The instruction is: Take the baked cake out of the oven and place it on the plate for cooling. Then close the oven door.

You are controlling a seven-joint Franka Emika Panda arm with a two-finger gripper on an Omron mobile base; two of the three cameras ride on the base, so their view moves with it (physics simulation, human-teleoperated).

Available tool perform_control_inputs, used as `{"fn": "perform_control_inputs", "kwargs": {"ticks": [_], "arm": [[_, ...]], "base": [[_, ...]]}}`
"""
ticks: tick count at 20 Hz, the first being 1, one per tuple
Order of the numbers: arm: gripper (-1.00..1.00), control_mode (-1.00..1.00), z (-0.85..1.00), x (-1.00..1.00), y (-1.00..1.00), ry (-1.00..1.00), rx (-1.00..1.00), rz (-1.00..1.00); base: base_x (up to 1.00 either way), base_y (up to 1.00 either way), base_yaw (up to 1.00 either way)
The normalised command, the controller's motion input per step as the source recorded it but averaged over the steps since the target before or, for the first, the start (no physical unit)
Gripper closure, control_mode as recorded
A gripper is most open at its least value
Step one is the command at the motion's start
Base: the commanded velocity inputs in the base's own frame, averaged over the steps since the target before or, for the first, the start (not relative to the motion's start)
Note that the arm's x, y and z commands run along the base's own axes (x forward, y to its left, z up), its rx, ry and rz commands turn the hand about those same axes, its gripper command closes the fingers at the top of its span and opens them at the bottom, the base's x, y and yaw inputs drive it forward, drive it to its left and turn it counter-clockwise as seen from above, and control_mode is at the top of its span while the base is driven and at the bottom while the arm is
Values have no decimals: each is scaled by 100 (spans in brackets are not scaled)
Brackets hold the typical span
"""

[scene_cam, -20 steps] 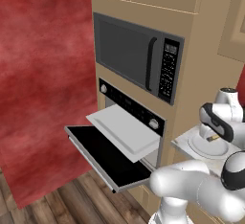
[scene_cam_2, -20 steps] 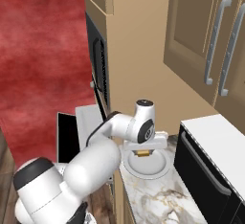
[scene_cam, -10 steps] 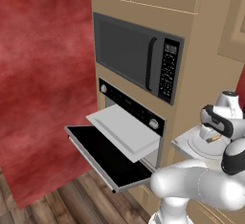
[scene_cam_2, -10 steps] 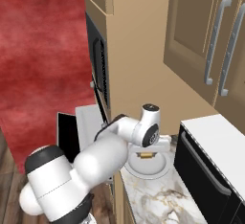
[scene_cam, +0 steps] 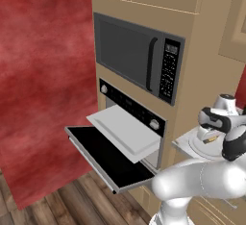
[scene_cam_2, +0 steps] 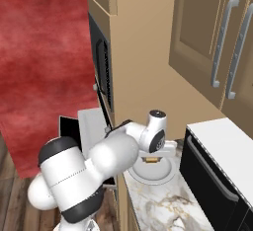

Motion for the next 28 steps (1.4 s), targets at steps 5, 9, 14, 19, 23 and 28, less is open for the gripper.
{"fn": "perform_control_inputs", "kwargs": {"ticks": [5, 9, 14, 19, 23, 28], "arm": [[100, -100, -21, 10, 0, -1, 1, 0], [-100, -100, -4, 0, -1, -2, 3, 0], [-100, -100, 4, -1, -1, -5, 4, 0], [-100, -100, 19, -5, 0, -3, 0, 0], [-100, -100, 19, -21, 1, -3, 0, 0], [-100, -100, 42, -60, 13, -1, 0, 0]], "base": [[0, 0, 0], [0, 0, 0], [0, 0, 0], [0, 0, 0], [0, 0, 0], [0, 0, 0]]}}
